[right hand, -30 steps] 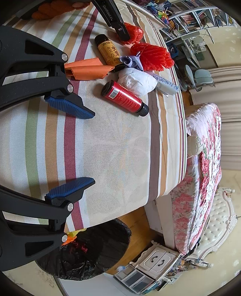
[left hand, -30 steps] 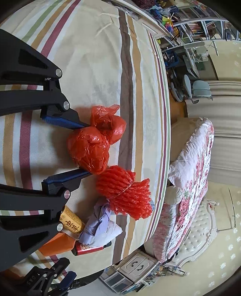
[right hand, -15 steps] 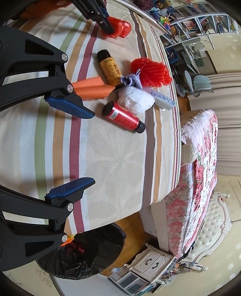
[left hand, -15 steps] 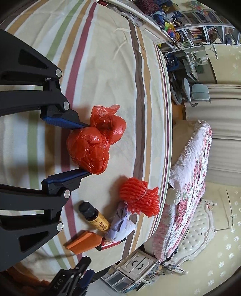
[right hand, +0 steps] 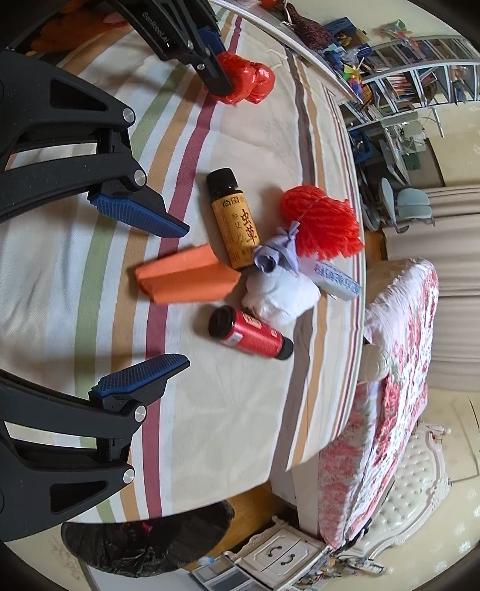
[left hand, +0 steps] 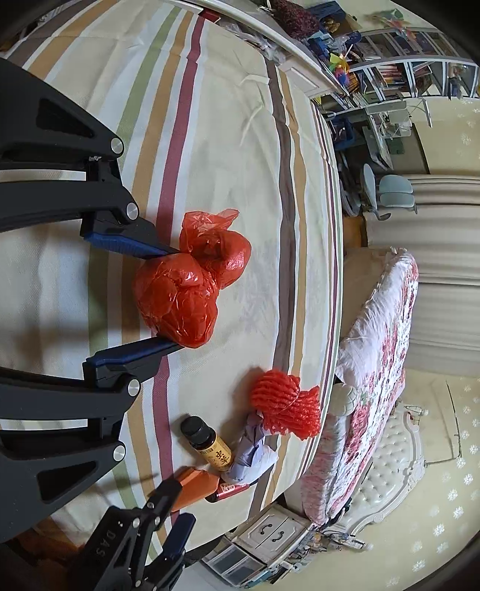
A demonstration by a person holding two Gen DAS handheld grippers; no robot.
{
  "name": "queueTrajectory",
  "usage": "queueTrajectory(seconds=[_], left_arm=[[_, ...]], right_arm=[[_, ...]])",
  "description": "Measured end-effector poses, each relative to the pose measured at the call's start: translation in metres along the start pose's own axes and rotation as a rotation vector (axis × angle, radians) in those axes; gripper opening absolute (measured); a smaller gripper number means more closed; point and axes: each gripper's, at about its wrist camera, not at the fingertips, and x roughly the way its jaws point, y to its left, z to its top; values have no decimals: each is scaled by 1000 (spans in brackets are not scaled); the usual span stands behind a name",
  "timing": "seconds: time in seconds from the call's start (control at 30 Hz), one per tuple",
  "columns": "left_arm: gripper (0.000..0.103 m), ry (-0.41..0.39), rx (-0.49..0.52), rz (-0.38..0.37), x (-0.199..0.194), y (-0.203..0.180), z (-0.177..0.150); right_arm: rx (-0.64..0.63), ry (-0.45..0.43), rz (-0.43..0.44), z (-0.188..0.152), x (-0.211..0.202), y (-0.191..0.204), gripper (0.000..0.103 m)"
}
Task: Collect trash
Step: 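Grasp the orange folded paper with the right tool, then carry the red bag and orange paper over the black bin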
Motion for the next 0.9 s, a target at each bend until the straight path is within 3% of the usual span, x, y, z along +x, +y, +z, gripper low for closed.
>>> queueTrajectory(seconds=[0.2, 0.3, 0.9], left_arm=[[42, 20, 3, 15, 4, 3, -7], [42, 21, 3, 24, 4, 1, -9], [41, -14, 55, 50, -11, -35, -14]], right_arm=[[-30, 2, 4, -4, 3, 11, 43], [-41, -4, 12, -4, 2, 12, 27], [27, -76, 72, -13, -24, -13, 27]])
